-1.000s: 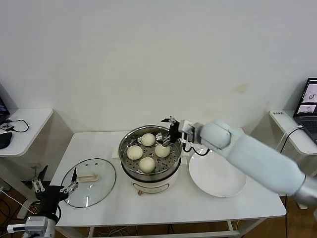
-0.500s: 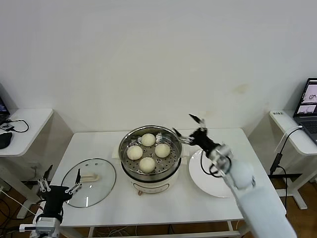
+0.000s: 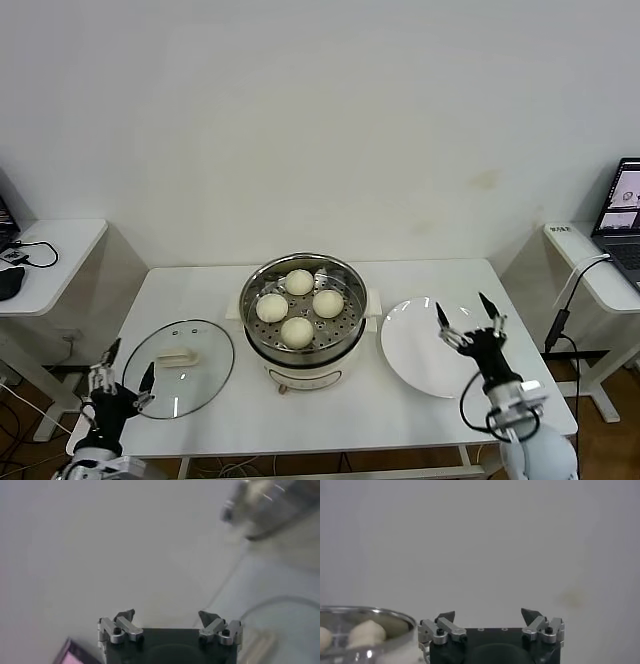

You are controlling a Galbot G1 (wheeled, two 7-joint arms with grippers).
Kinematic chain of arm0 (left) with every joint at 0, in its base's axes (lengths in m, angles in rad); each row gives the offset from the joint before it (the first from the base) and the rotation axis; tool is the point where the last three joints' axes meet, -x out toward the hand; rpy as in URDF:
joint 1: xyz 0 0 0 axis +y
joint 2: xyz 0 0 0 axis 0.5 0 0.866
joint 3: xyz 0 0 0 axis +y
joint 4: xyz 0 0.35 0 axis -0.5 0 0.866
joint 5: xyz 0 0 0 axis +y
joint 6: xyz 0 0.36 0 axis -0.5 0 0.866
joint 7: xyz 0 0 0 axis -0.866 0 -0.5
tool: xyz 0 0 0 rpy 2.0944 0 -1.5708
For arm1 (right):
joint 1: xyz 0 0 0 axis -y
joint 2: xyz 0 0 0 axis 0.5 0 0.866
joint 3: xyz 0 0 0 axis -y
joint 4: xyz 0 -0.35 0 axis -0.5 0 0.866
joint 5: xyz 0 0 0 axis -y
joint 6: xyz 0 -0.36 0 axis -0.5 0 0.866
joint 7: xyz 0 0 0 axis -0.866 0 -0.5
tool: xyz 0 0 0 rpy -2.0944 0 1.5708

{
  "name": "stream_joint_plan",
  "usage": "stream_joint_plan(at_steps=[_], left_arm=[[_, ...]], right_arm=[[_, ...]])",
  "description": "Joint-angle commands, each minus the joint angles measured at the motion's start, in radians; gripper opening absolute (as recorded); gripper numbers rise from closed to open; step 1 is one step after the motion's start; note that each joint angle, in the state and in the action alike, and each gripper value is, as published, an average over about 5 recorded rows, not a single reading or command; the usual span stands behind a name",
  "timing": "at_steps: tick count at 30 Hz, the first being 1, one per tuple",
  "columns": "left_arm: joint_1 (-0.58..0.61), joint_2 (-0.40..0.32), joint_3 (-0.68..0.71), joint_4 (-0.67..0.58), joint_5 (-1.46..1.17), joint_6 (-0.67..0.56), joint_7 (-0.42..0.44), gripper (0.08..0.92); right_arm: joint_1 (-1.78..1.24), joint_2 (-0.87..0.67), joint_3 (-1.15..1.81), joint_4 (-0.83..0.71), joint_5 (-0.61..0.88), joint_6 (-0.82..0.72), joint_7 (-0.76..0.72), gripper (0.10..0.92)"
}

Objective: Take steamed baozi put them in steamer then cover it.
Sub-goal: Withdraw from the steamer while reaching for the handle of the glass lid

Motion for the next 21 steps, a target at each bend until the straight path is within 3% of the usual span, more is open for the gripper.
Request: stream_joint_plan(at_steps=[1, 21], left_arm=[[-0.068, 0.041, 0.064, 0.132, 0.408, -0.046, 0.028, 0.823], [-0.298, 0.074, 0.161, 0.378, 0.392, -0.042, 0.047, 0.823]], right_arm=[[-0.159, 0.075, 0.117, 0.074, 0.007, 0.007, 0.003, 0.823], [-0.19, 0.109, 0.115, 0.088, -0.026, 0.005, 0.0, 0.823]])
